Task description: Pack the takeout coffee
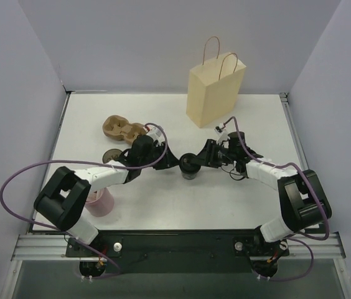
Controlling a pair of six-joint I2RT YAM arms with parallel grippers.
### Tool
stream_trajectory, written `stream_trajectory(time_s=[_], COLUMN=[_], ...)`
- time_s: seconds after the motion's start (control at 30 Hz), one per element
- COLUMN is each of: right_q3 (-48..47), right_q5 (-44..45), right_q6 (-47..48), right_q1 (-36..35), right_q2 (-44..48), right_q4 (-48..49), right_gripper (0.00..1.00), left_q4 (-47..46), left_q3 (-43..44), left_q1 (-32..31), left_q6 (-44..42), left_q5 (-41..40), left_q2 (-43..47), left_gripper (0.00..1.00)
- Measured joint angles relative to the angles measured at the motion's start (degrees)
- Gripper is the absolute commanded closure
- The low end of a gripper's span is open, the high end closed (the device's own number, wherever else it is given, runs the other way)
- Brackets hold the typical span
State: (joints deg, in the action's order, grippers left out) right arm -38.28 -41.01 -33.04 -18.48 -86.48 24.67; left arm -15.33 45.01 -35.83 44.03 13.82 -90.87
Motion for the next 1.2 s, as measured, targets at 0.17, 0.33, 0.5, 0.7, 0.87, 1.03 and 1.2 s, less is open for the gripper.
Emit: stream_trajectory(time_s=[0.17, 0.33, 0.5, 0.7, 0.87, 1.03, 1.2], right_q3=[-5.7, -9.88, -13.4, -14.95, -15.78, -15.78, -15.74], right_q5=[-2.45, -5.97, -7.23, -9.09, -10.08, -10.49, -10.75], right_q6=[6.19, 10.86, 16.09, 19.91, 21.11, 21.35, 21.42], right_q1=[-0.46, -0.33, -2.12, -4.85, -4.94, -4.87, -4.92], right_q2=[-2.05, -4.72, -5.88, -6.4, -7.19, -7.19, -7.19], right_q4=[-9.22, -14.91, -21.22, -25.92, -27.06, -27.39, -27.58], right_gripper=[0.73, 0.72, 0.73, 0.73, 0.73, 0.72, 0.72], left_q4=[16.65, 24.98, 26.03, 24.11, 21.66, 20.02, 18.47], left_q3=[5.33, 8.02, 9.27, 9.35, 9.38, 9.53, 9.9], left_q1=[2.45, 9.57, 10.67, 10.34, 9.18, 8.46, 8.31], left_q6=[-8.26, -14.88, -18.38, -20.31, -21.18, -21.73, -21.94], left_q5=[5.25, 11.23, 17.22, 22.75, 23.91, 24.17, 23.82], left_q2=[2.93, 3.58, 3.43, 1.97, -0.2, -2.64, -4.87], left_gripper=[0.5, 0.49, 0.49, 0.49, 0.49, 0.5, 0.5])
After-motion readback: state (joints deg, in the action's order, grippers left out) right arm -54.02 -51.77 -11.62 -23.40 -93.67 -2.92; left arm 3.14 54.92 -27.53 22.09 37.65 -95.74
